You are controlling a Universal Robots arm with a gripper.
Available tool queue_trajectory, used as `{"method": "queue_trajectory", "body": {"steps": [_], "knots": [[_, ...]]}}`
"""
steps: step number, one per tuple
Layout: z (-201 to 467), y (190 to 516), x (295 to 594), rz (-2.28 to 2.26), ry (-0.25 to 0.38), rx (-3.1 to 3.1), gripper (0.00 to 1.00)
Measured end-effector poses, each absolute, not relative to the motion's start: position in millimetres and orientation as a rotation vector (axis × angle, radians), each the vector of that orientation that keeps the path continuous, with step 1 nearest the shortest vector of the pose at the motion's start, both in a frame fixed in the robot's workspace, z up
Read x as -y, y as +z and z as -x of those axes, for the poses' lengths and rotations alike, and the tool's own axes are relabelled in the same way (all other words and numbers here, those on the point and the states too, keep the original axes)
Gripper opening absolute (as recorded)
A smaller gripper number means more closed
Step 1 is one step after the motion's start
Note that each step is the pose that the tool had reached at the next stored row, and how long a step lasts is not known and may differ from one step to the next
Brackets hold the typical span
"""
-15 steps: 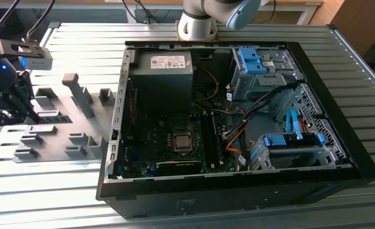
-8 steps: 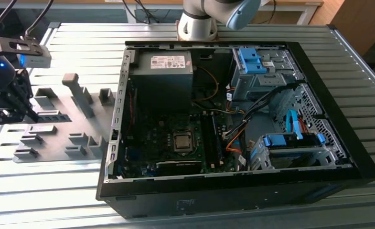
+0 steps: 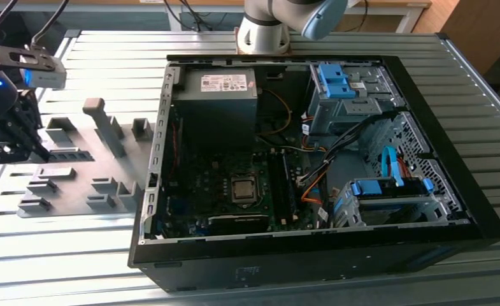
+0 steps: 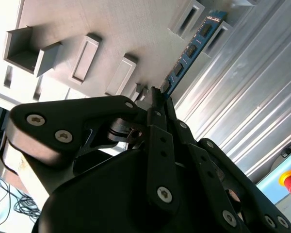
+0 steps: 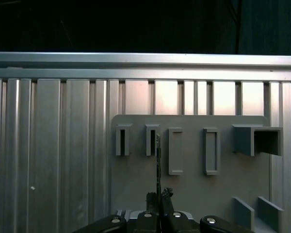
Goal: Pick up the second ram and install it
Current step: 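Pick up the second ram and move it above second insertion slot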
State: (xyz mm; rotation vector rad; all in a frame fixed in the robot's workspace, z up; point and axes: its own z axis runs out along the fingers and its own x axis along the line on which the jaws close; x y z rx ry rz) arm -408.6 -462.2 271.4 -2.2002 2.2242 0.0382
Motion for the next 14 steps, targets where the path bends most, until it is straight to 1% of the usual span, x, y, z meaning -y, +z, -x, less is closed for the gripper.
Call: {"method": "queue_trajectory", "body": {"steps": [14], "knots": [[408.6,279.1,462.2,2.200,0.038,-2.224,0.14]]}}
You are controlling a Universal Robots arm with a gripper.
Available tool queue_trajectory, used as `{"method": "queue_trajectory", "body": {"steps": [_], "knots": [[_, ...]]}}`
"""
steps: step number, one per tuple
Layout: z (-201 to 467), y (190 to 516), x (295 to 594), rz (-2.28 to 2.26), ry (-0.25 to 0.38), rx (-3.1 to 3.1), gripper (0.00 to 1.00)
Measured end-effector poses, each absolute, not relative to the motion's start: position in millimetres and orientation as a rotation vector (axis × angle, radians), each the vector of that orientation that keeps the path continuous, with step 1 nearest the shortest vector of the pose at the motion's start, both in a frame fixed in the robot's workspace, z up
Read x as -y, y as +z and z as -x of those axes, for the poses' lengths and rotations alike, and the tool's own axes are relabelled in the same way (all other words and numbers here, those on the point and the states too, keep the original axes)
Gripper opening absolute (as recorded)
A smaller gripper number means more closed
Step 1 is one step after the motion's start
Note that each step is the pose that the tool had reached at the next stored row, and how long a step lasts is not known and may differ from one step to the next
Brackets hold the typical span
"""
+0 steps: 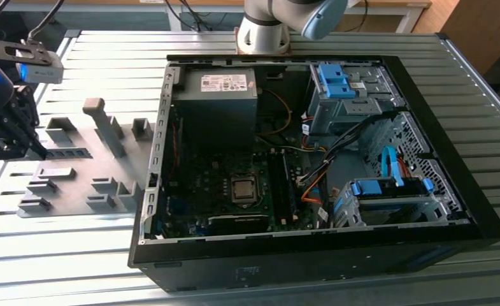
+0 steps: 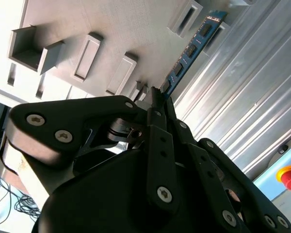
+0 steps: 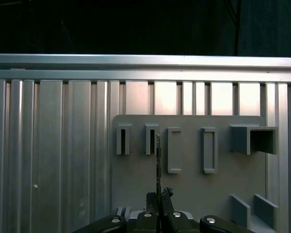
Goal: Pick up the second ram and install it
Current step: 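Pick up the second ram and move it above second insertion slot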
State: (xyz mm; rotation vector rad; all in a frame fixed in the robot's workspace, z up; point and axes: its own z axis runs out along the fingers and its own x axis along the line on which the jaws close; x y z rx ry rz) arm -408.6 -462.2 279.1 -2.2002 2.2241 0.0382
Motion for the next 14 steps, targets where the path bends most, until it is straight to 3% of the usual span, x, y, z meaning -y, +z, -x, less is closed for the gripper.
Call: {"method": "queue_trajectory", "body": {"steps": [14], "knots": [[408.6,285.1,462.2,2.200,0.038,-2.224,0.14]]}}
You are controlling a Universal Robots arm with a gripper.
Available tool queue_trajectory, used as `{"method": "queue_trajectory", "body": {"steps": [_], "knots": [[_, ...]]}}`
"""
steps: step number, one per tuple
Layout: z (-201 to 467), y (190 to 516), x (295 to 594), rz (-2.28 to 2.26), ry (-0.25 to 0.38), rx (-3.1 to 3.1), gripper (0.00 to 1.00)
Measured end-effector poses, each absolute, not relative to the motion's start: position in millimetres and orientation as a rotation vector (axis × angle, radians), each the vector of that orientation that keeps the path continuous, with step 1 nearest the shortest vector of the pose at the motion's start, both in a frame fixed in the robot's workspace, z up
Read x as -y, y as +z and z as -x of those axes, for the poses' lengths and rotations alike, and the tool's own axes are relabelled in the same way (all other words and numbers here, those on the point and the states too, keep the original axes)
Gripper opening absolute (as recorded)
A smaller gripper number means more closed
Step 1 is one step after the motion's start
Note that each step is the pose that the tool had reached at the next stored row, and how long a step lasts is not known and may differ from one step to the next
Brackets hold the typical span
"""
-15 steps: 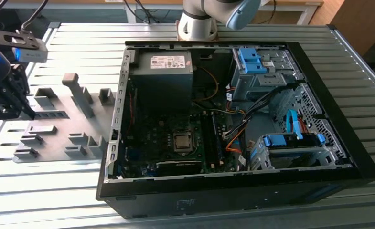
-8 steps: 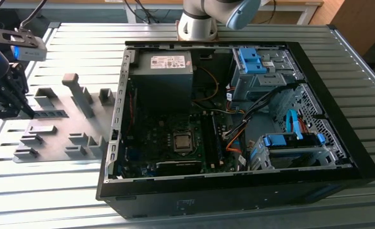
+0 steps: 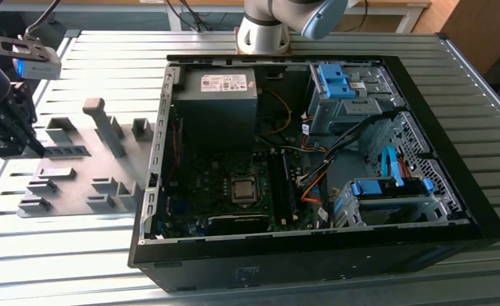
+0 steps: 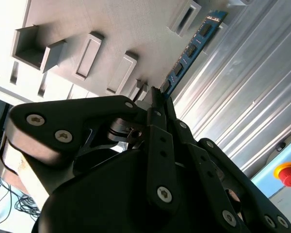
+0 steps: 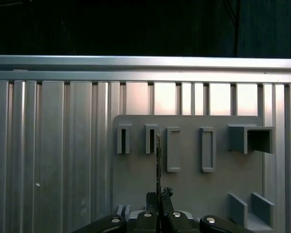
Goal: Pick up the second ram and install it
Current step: 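Pick up the second ram and move it above second insertion slot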
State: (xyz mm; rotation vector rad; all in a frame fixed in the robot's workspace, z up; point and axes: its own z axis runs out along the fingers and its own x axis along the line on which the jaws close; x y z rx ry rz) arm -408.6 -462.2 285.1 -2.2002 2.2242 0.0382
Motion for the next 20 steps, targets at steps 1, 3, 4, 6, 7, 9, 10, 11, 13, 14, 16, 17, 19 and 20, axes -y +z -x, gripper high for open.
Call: {"method": "queue_trajectory", "body": {"steps": [1,3,4,6,7,9,10,11,13,14,16,17,19,20], "knots": [[408.6,285.5,462.2,2.200,0.038,-2.224,0.14],[408.6,286.3,462.2,2.200,0.038,-2.224,0.14],[408.6,286.8,462.2,2.200,0.038,-2.224,0.14],[408.6,287.6,462.2,2.200,0.038,-2.224,0.14],[408.6,288.0,462.2,2.200,0.038,-2.224,0.14],[408.6,288.9,462.2,2.200,0.038,-2.224,0.14],[408.6,289.2,462.2,2.200,0.038,-2.224,0.14],[408.6,289.7,462.2,2.200,0.038,-2.224,0.14],[408.6,290.3,462.2,2.200,0.038,-2.224,0.14],[408.6,290.6,462.2,2.200,0.038,-2.224,0.14],[408.6,291.3,462.2,2.200,0.038,-2.224,0.14],[408.6,291.6,462.2,2.200,0.038,-2.224,0.14],[408.6,292.4,462.2,2.200,0.038,-2.224,0.14],[408.6,292.7,462.2,2.200,0.038,-2.224,0.14]]}}
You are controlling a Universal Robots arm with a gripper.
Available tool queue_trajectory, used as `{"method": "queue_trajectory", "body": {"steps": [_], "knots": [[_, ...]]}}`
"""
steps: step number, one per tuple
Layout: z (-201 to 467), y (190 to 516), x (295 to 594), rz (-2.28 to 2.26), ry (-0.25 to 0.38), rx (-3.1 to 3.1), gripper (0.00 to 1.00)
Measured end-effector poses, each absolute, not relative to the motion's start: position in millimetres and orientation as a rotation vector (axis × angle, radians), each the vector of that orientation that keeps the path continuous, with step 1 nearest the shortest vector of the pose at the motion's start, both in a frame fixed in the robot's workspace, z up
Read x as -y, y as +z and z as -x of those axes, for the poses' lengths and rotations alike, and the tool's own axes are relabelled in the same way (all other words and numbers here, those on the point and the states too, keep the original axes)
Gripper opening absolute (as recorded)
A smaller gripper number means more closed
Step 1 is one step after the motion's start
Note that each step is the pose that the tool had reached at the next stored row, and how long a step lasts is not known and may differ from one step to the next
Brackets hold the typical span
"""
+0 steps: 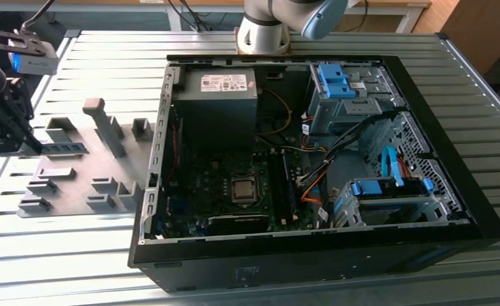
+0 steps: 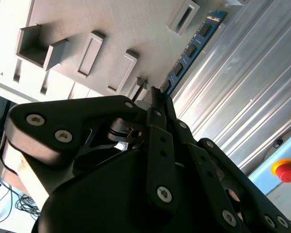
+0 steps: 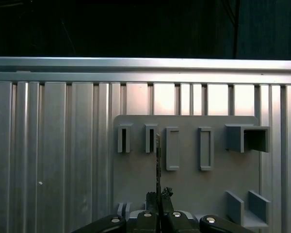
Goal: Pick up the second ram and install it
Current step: 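Pick up the second ram and move it above second insertion slot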
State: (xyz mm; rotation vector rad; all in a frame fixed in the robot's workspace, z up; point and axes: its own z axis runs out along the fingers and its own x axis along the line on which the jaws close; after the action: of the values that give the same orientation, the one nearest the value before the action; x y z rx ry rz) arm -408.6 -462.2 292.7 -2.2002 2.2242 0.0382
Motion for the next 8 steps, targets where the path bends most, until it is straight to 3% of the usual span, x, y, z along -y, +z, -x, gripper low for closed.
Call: {"method": "queue_trajectory", "body": {"steps": [8], "knots": [[408.6,296.9,462.2,2.200,0.038,-2.224,0.14]]}}
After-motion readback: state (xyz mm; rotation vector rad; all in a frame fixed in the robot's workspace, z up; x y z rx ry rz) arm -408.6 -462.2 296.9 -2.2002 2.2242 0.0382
